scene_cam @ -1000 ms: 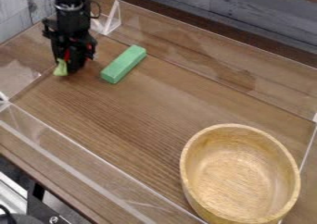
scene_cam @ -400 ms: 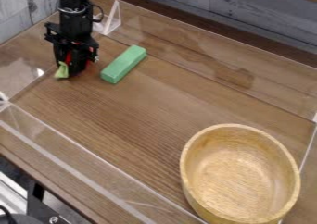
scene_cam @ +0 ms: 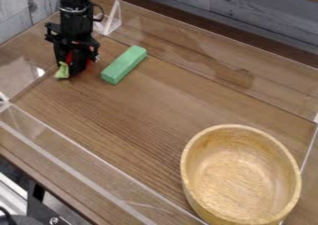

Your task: Move the red object to the left side of the table

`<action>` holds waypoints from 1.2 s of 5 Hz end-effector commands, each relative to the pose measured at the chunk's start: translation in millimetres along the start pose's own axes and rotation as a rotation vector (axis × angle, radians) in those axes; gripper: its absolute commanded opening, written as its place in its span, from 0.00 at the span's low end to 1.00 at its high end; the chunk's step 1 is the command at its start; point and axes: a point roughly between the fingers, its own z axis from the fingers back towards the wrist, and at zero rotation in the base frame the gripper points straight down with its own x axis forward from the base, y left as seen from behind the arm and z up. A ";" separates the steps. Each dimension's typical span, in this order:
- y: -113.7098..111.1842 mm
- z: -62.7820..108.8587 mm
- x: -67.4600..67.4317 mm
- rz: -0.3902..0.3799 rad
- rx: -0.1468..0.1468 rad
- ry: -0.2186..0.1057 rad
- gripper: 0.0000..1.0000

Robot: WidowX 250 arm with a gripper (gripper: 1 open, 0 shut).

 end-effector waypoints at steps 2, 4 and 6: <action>-2.3 12.0 6.6 0.001 -0.005 -0.025 1.00; -4.9 13.6 7.9 0.006 -0.016 -0.021 0.00; -6.6 13.4 8.9 0.010 -0.025 -0.015 0.00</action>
